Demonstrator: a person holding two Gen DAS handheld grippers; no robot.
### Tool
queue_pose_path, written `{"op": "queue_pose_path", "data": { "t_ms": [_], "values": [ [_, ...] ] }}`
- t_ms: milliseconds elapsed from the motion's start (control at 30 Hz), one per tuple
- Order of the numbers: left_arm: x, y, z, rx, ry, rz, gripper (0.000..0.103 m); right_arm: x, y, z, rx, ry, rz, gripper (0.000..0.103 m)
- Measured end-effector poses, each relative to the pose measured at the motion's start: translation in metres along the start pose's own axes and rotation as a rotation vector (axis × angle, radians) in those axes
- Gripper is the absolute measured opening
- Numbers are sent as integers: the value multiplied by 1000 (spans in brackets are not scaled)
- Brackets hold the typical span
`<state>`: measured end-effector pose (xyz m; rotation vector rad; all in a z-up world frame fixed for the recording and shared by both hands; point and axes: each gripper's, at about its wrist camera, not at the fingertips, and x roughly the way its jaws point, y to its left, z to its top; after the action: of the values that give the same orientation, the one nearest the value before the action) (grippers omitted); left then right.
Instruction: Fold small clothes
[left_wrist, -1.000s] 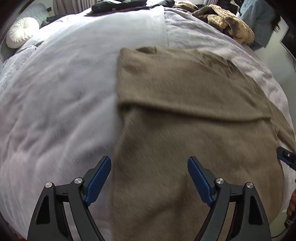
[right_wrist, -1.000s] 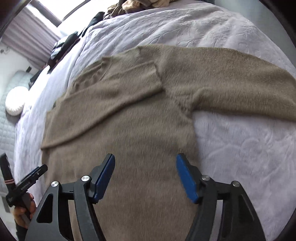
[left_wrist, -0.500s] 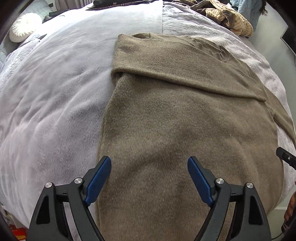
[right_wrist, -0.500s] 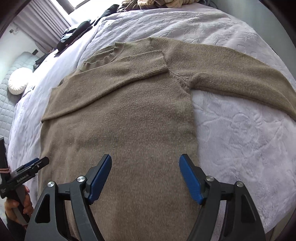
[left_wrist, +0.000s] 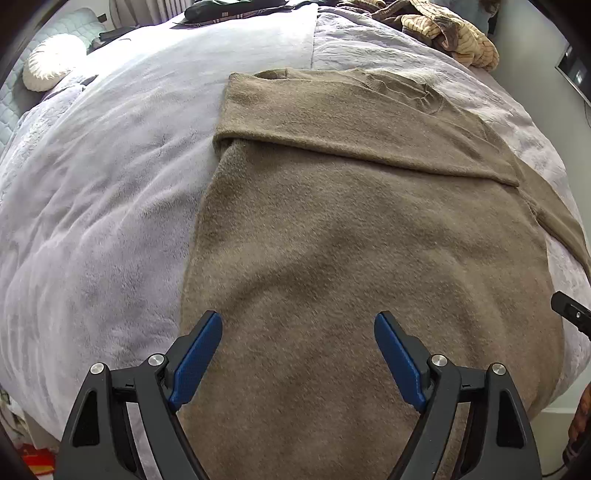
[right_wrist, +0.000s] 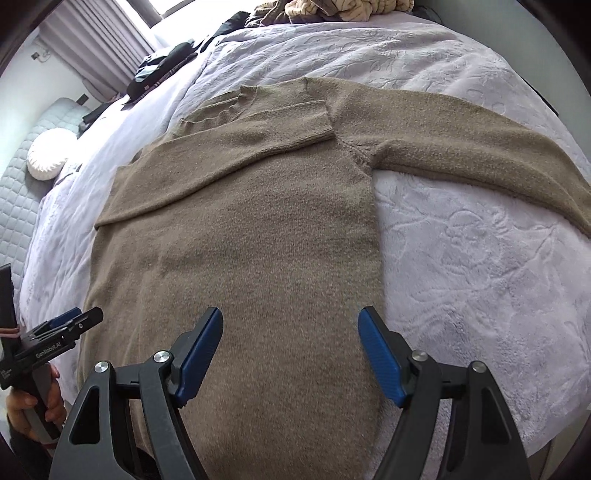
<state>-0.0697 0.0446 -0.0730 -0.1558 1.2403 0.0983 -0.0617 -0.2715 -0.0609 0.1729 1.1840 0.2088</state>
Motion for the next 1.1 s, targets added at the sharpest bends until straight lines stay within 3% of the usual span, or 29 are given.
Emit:
{"op": "queue_pose_path", "data": {
  "t_ms": [333, 767, 933, 1100],
  "values": [
    [3, -16, -11, 11, 31, 1, 85, 1, -5, -3, -5, 4, 25, 79],
    [8, -50, 14, 91, 29, -21, 85, -3, -32, 6, 58, 2, 5, 79],
    [14, -67, 27, 100, 27, -49, 85, -4, -52, 33, 184, -42, 62, 79],
    [19, -79, 31, 103, 31, -71, 85, 21, -49, 83, 276, -70, 214, 78]
  ]
}}
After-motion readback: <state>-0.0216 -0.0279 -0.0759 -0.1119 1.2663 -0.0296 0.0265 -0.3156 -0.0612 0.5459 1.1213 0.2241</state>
